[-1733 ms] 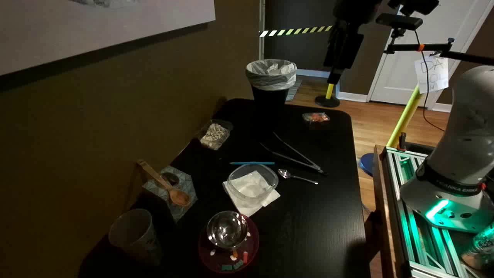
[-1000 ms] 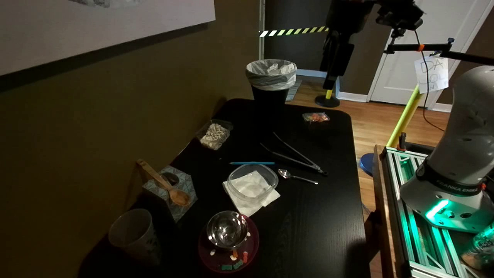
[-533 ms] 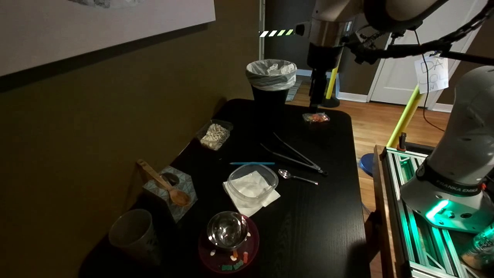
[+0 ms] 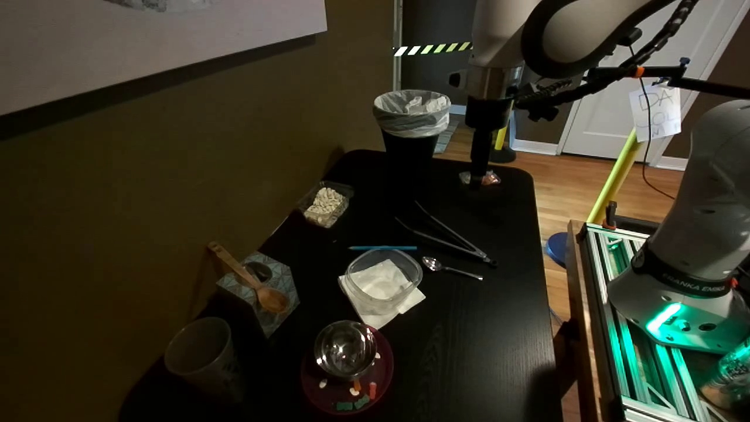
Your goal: Put the spoon into the bowl
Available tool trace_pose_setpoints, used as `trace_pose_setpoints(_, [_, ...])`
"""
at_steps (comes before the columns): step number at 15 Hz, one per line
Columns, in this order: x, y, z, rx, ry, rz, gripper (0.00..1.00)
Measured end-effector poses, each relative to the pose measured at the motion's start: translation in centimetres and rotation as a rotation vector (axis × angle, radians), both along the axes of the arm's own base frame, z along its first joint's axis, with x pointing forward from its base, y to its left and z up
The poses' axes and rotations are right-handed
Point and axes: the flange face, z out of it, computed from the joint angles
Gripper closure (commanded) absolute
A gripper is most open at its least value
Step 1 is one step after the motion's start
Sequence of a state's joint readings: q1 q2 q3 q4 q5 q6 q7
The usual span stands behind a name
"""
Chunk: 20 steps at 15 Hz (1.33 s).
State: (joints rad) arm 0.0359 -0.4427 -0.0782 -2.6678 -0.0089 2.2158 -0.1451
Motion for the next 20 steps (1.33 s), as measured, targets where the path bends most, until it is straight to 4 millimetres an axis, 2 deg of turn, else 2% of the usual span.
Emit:
trace_pose_setpoints(3, [0.4, -0.1, -0.2, -0.003, -0.031, 0.002, 0.00])
trace_pose_setpoints(6, [1.5, -1.3, -2.2, -0.004, -0.096, 0.008, 0.00])
trace_pose_setpoints(11, [2.7, -3.2, -8.5, -0.003, -0.093, -0.011, 0.00])
trace_pose_setpoints(15, [2.8, -3.2, -14.2, -0.002, -0.017, -0.015, 0.00])
trace_pose_setpoints(17, [3.1, -3.0, -15.1, -0.004, 0.001, -0.011, 0.00])
trace_pose_setpoints(20, [3.3, -3.0, -15.0, -0.009, -0.001, -0.004, 0.00])
